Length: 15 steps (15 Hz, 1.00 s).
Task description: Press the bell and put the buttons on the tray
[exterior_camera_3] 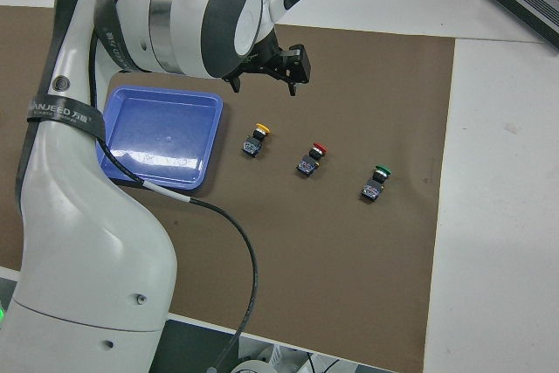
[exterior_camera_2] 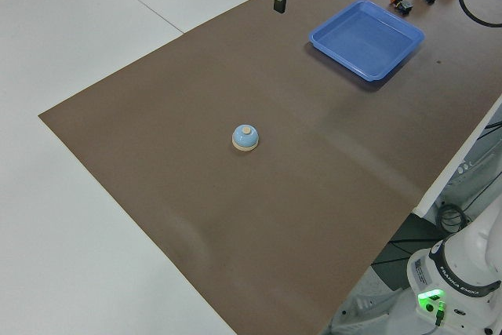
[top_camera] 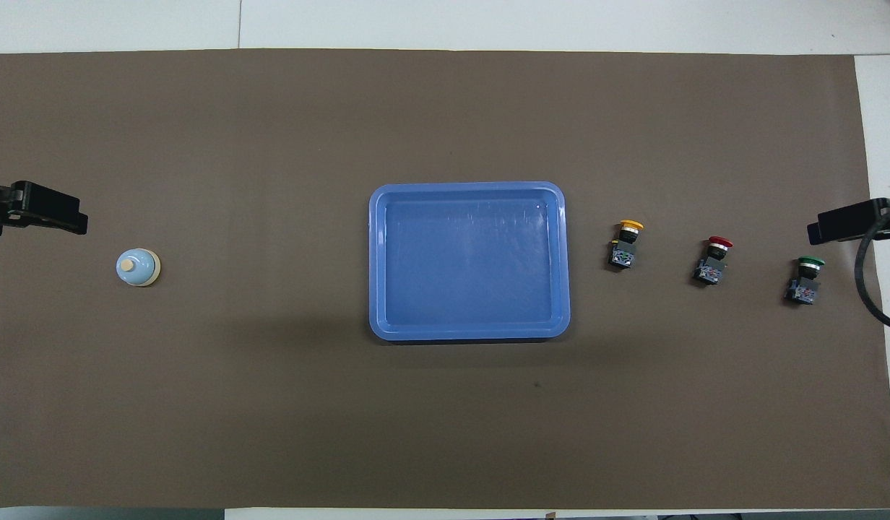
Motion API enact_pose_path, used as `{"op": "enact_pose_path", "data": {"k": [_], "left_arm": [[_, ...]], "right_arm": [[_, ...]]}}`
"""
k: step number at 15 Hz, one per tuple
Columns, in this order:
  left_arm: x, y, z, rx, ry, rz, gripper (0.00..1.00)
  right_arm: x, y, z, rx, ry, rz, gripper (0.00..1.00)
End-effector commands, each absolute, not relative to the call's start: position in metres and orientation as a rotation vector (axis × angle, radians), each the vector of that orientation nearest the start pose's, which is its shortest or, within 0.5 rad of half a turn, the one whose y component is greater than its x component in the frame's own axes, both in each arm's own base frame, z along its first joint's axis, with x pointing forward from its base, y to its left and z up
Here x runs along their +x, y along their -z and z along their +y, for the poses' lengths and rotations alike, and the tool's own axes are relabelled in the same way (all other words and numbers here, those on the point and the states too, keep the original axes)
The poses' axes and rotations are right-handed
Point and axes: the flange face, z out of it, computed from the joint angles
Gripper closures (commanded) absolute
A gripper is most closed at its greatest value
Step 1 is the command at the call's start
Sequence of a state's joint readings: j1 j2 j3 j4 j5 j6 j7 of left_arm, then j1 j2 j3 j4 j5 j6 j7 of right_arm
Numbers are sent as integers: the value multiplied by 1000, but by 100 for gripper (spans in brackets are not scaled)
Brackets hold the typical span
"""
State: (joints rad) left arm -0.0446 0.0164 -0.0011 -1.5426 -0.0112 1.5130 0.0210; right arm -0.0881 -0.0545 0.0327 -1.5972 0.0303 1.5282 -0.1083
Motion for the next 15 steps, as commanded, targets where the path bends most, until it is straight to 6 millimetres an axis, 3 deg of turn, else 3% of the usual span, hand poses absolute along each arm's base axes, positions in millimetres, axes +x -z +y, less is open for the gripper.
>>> {"op": "enact_pose_path", "data": {"k": [1,6,8,10,11,13,15], "left_arm": [[554,-627,-24,-3156,-83,84,0],[555,-614,-19,-3156,-44,36,0],[550,-600,-17,-3154,-58,23,98],[550,-566,7,-3153,-68,-38,100],[552,-543,10,-3153,-70,-42,100],[556,-484,40,-3151,-77,-114,100],[559,-435,54,-3152,-59,-78,100]], "right_arm": [[526,-639,-27,-3119,-33,-111,0],[526,-639,-27,-3119,-31,-111,0],[526,-639,-27,-3119,-31,-109,0],[526,-639,-27,-3119,-33,-109,0],[526,-639,-27,-3119,-31,-109,0],[526,-639,-27,-3119,-31,-109,0],[526,-639,-27,-3119,-33,-109,0]]}}
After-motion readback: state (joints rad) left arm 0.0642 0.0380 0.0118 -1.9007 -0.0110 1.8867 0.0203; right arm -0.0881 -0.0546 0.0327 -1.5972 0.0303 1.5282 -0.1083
